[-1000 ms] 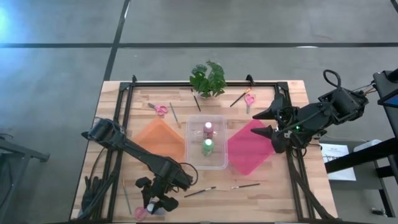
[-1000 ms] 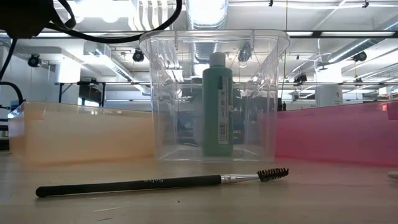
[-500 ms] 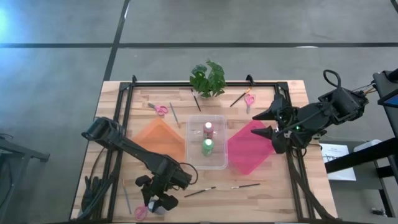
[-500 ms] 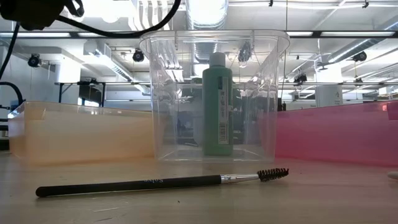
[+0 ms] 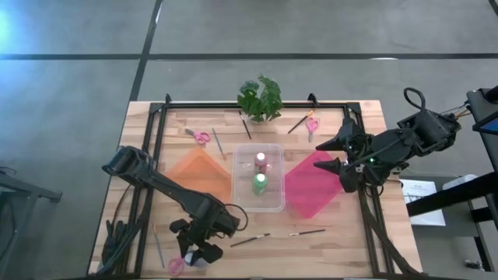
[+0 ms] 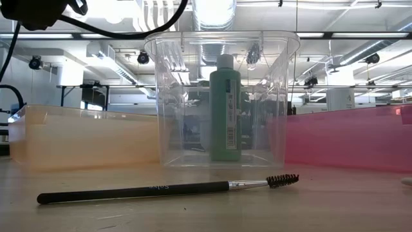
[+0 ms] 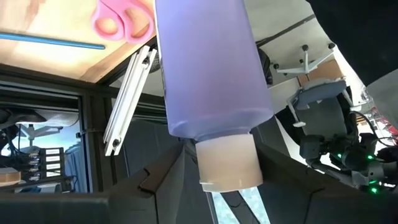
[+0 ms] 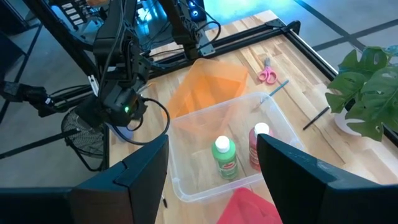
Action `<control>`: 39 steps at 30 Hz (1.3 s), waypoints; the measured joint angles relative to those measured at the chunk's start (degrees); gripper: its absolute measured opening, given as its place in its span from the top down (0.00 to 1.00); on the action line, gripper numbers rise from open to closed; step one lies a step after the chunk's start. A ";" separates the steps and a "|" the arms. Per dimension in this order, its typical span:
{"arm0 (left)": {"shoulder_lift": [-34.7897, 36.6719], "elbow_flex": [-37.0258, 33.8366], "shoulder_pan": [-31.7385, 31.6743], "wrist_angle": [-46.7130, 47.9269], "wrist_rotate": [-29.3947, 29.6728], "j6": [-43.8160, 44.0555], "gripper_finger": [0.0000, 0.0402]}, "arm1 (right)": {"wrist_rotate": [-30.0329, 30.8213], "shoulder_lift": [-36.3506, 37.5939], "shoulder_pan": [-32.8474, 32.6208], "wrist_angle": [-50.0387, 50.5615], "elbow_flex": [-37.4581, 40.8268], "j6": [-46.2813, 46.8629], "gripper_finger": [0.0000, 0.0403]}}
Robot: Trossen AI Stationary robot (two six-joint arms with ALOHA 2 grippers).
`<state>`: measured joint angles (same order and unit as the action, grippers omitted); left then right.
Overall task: Pick & Place Paint Supplies
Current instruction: Move the blue paint bottle to the bottom left of the table, then put the blue paint bottle into the transparent bin
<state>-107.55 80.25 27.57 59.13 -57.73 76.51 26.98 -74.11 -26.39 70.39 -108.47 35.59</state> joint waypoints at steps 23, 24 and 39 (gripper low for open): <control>0.99 0.52 0.02 -0.87 0.48 1.41 0.53 | -1.53 1.36 0.00 -0.90 3.63 1.21 0.40; 1.23 0.57 0.02 -0.83 0.46 1.79 0.53 | -1.51 1.47 0.00 -0.92 3.63 1.37 0.40; 10.99 3.54 0.67 -6.82 5.12 6.41 0.53 | -1.51 3.40 0.00 -2.77 3.72 1.49 0.40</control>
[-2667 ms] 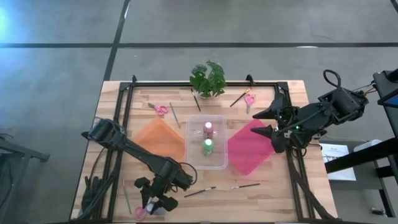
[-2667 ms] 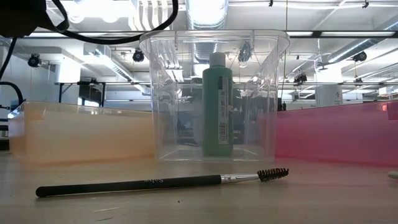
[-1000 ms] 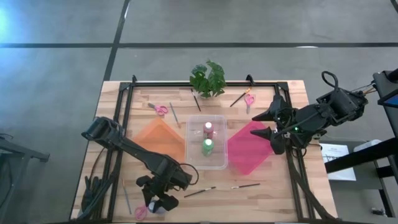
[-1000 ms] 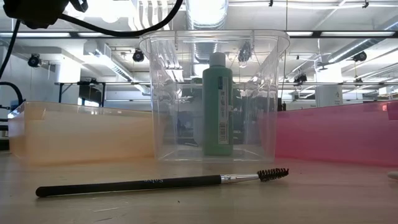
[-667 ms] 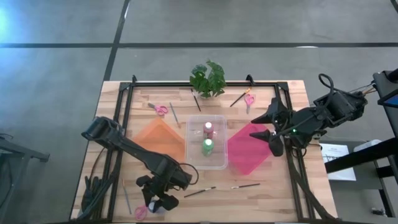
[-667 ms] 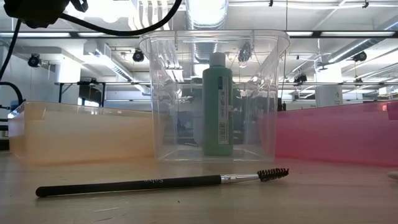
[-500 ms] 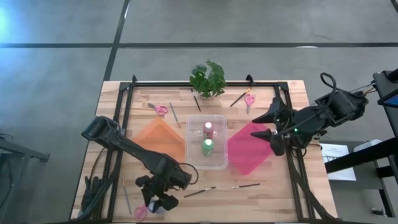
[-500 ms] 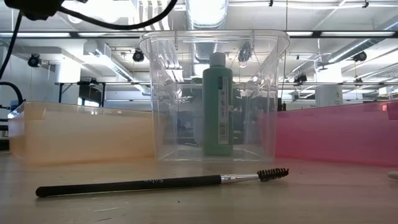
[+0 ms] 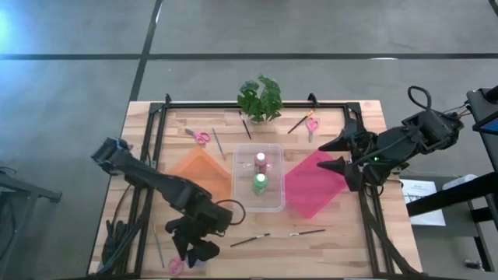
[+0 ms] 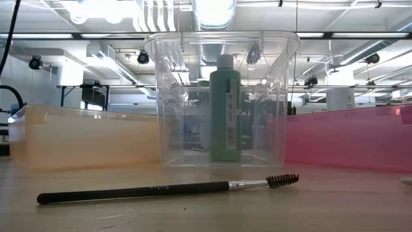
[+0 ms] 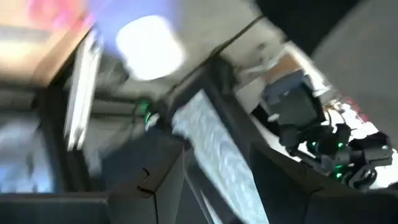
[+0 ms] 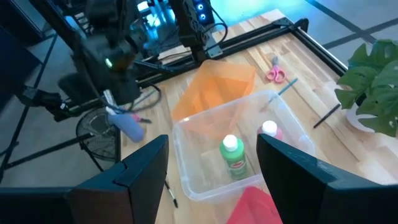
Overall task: Pick & Place Paint Supplies
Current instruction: Put the blue paint bottle into the transparent bin
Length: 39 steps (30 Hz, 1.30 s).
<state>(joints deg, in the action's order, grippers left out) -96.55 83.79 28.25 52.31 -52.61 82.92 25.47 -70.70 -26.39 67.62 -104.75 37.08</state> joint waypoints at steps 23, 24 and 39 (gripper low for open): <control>12.38 6.12 8.00 -51.48 68.15 -71.78 0.53 | 4.57 0.47 0.00 -3.63 0.04 11.86 0.40; 12.92 7.72 8.02 -46.55 68.05 -71.85 0.53 | 4.66 0.47 0.00 -4.20 0.04 12.23 0.40; 6.56 30.75 16.27 31.60 57.91 -59.36 0.53 | 10.08 0.44 0.00 -5.47 0.04 15.76 0.40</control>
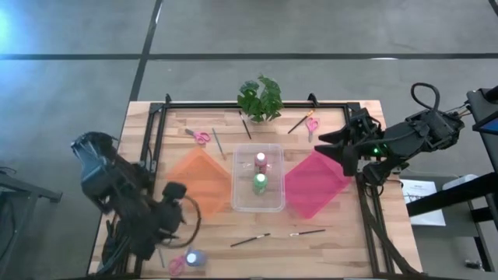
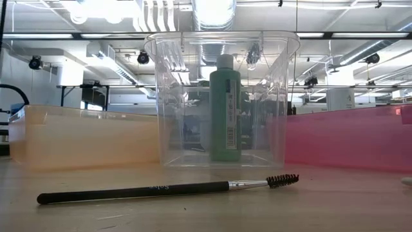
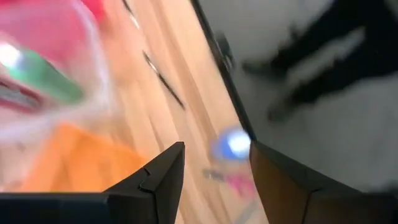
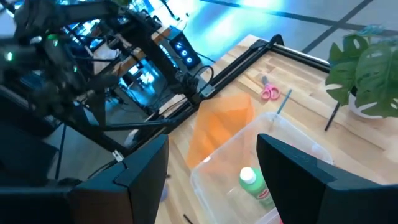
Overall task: Pick & Place Paint Supplies
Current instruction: Put the blue paint bottle into the transparent bin
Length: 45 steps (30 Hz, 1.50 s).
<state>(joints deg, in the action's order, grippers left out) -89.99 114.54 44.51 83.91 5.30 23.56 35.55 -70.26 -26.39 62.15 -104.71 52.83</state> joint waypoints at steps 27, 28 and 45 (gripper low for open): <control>-3.56 -25.29 6.23 -21.35 -4.87 2.00 0.40 | 0.66 0.02 0.02 0.50 0.00 0.14 0.40; -3.53 -25.44 6.13 -21.64 -4.67 1.98 0.40 | 0.67 0.02 0.02 0.58 0.00 0.14 0.40; -3.55 -32.90 5.81 -31.77 -0.99 1.76 0.41 | 1.89 0.04 0.04 0.68 0.00 0.12 0.40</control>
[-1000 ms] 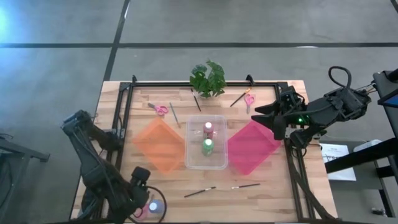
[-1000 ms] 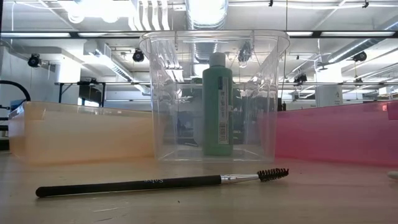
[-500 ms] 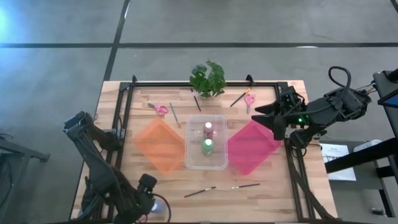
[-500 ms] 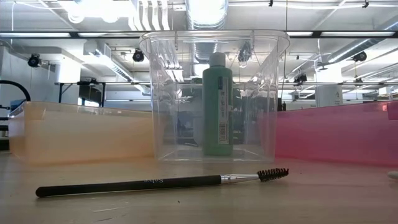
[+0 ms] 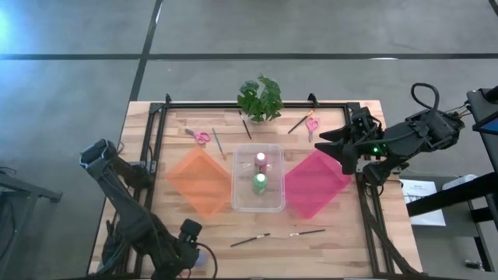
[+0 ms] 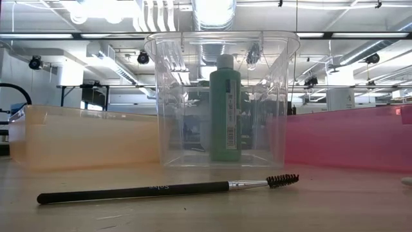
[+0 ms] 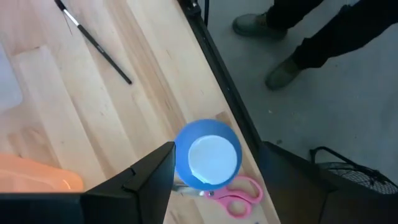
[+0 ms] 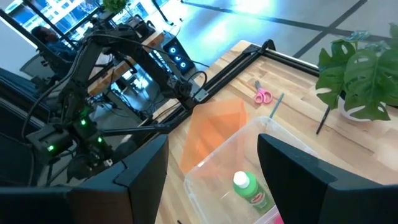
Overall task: Pick & Place Paint Supplies
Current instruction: Put the blue paint bottle into the transparent bin
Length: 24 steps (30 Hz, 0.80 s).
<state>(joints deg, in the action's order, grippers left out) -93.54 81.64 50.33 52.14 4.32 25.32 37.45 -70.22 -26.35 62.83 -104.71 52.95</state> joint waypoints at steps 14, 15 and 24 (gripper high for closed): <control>0.00 -2.51 0.00 -2.01 0.74 0.20 0.46 | 0.09 0.15 0.00 0.47 0.00 0.02 0.40; 0.00 -2.51 0.00 -2.33 0.66 0.20 0.48 | 0.11 0.15 0.00 0.56 0.00 0.02 0.40; 0.02 -4.50 0.00 -5.60 -0.01 0.73 0.58 | 0.24 0.20 0.00 1.79 0.00 0.66 0.40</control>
<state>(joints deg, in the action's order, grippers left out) -93.51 77.13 50.33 46.54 4.31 26.05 37.69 -70.02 -26.35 64.62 -104.71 53.60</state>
